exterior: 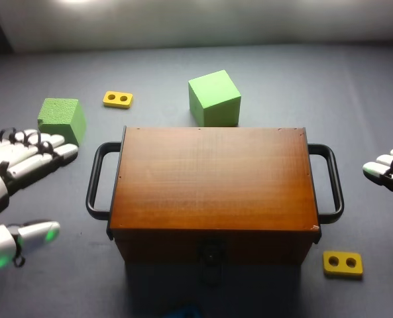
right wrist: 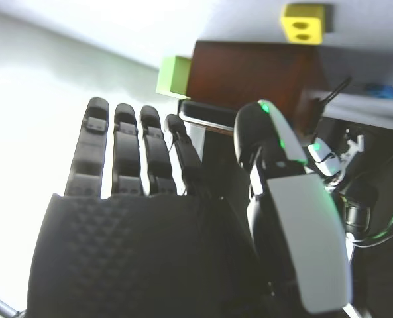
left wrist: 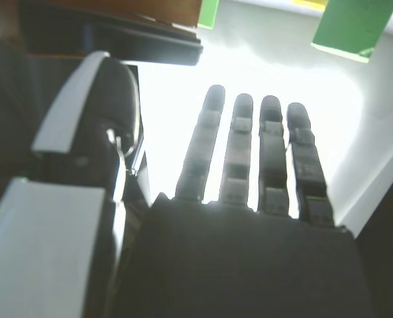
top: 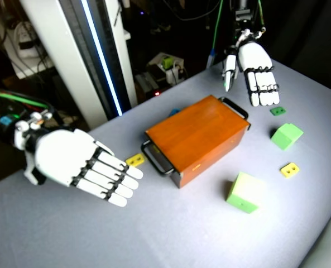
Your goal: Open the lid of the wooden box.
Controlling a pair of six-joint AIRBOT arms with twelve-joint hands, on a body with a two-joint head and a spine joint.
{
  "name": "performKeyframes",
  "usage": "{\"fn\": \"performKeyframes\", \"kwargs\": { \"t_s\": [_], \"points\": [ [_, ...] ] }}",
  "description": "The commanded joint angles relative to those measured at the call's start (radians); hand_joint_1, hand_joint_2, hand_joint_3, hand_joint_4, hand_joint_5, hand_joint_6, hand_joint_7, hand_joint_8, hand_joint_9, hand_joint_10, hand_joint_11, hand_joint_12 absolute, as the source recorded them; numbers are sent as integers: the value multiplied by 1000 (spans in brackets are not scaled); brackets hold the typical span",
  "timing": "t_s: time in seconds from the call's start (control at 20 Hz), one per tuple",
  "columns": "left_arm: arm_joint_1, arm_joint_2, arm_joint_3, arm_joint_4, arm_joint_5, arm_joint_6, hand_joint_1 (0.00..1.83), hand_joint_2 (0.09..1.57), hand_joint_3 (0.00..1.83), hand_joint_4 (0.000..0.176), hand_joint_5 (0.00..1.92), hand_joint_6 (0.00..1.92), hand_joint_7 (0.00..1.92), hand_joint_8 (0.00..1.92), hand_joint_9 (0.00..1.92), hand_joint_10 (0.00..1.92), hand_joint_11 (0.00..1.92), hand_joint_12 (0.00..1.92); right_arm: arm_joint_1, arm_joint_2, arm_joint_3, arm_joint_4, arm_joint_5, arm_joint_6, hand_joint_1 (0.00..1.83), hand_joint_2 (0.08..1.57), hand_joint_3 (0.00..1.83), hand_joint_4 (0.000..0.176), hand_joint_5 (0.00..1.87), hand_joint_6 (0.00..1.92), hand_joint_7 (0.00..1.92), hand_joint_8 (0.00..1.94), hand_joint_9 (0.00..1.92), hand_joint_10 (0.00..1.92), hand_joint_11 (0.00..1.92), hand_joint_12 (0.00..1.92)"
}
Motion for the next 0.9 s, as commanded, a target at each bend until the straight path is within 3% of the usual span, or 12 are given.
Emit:
{"fn": "performKeyframes", "kwargs": {
  "t_s": [0.0, 0.6, 0.85],
  "points": [
    [1, -5, 4, -11, -102, -11, 251, 1413, 2, 0, 59, 4, 0, 0, 0, 0, 0, 0, 8, -2, 5, -6, 95, 1, 540, 1402, 1, 0, 1, 0, 0, 0, 0, 0, 0, 0],
    [1, -37, 17, 29, -52, -47, 146, 1420, 3, 0, 36, 0, 0, 0, 0, 0, 0, 0, 71, -58, 42, -54, -12, 2, 506, 1402, 0, 0, 32, 4, 0, 0, 0, 0, 1, 13],
    [-2, -46, 23, 46, -37, -58, 164, 1418, 0, 0, 41, 3, 0, 0, 0, 0, 0, 0, 91, -77, 54, -66, -35, 2, 571, 1404, 0, 0, 49, 4, 0, 0, 0, 0, 0, 0]
  ]
}}
